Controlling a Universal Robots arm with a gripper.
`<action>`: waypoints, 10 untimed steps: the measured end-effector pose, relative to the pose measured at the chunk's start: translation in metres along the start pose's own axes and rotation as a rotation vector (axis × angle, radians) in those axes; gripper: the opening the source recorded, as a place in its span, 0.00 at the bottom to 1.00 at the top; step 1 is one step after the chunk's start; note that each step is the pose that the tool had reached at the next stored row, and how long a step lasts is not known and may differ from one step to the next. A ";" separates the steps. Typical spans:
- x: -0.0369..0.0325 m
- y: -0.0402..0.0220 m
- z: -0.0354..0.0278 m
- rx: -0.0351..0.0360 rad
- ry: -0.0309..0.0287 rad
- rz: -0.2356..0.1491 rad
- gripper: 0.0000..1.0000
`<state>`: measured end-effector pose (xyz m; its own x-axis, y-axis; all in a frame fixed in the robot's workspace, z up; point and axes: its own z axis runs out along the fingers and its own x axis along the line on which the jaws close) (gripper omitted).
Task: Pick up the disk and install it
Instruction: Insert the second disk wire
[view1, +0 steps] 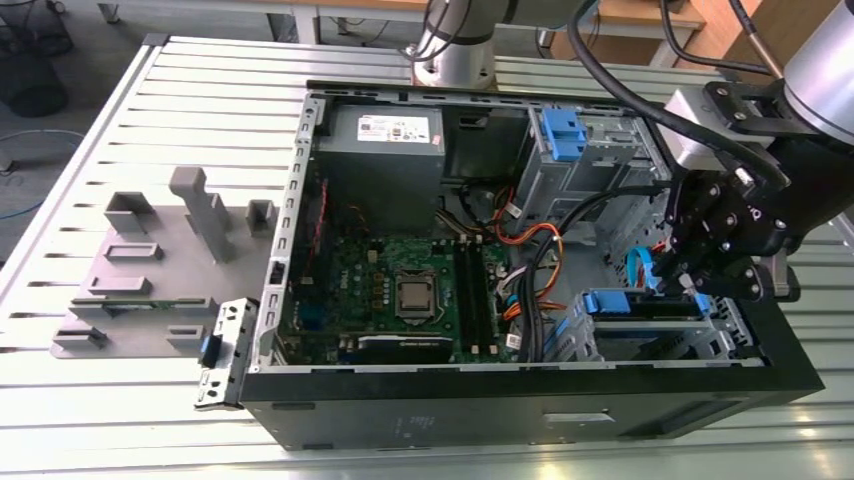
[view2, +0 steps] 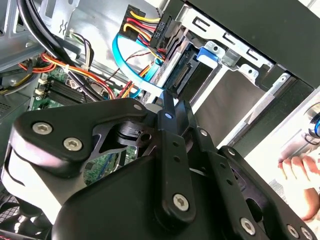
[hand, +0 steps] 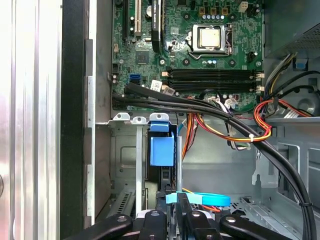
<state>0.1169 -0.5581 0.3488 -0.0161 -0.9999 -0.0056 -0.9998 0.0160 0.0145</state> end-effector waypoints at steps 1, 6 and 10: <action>0.0000 0.0000 0.0000 0.0000 0.0000 0.000 0.24; 0.0000 -0.0001 0.0000 0.0000 0.0000 0.000 0.24; 0.0000 -0.0001 -0.0001 0.0000 0.0000 0.000 0.24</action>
<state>0.1170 -0.5581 0.3488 -0.0161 -0.9999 -0.0056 -0.9998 0.0160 0.0145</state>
